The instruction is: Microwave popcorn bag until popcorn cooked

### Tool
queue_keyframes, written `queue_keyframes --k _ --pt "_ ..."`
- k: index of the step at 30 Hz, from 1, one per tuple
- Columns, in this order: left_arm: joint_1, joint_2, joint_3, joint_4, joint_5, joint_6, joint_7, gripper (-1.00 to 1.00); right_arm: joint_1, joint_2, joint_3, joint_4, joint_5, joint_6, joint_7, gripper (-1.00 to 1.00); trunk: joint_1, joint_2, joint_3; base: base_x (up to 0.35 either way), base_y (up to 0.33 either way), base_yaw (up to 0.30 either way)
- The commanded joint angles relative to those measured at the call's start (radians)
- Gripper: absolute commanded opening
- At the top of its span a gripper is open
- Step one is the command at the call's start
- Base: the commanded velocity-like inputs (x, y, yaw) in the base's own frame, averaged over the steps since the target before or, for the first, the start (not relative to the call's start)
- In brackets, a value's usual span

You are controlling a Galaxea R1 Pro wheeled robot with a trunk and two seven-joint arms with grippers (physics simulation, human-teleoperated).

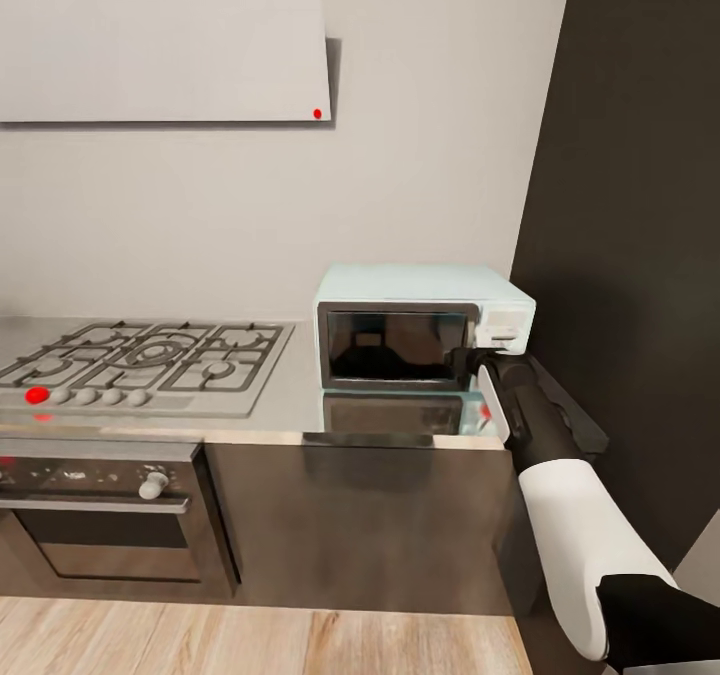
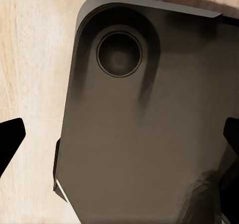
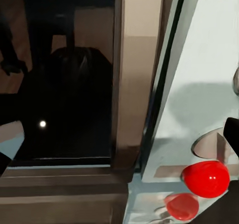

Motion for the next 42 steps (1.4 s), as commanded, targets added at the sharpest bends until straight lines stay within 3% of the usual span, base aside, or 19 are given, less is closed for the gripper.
queue_keyframes --k 1,7,16,42 --pt "0.0 0.0 0.0 0.0 0.006 -0.001 0.0 1.0 -0.001 -0.001 -0.002 -0.001 0.005 0.001 0.003 1.0 0.0 0.0 -0.001 0.031 0.0 0.0" --pt "0.0 0.0 0.0 0.0 0.006 -0.001 0.0 1.0 -0.001 -0.011 -0.003 -0.001 0.0 -0.006 0.006 1.0 0.0 0.0 -0.001 0.007 0.0 0.0" --pt "0.0 0.002 0.005 -0.003 0.006 -0.007 0.0 1.0 -0.001 -0.006 -0.002 0.006 0.004 -0.025 0.0 1.0 0.0 0.0 -0.001 0.0 0.0 0.0" --pt "0.0 0.002 0.005 -0.004 0.007 -0.021 -0.001 1.0 -0.001 -0.02 0.003 -0.001 0.007 -0.023 0.052 1.0 0.0 0.0 -0.001 0.01 0.0 0.0"
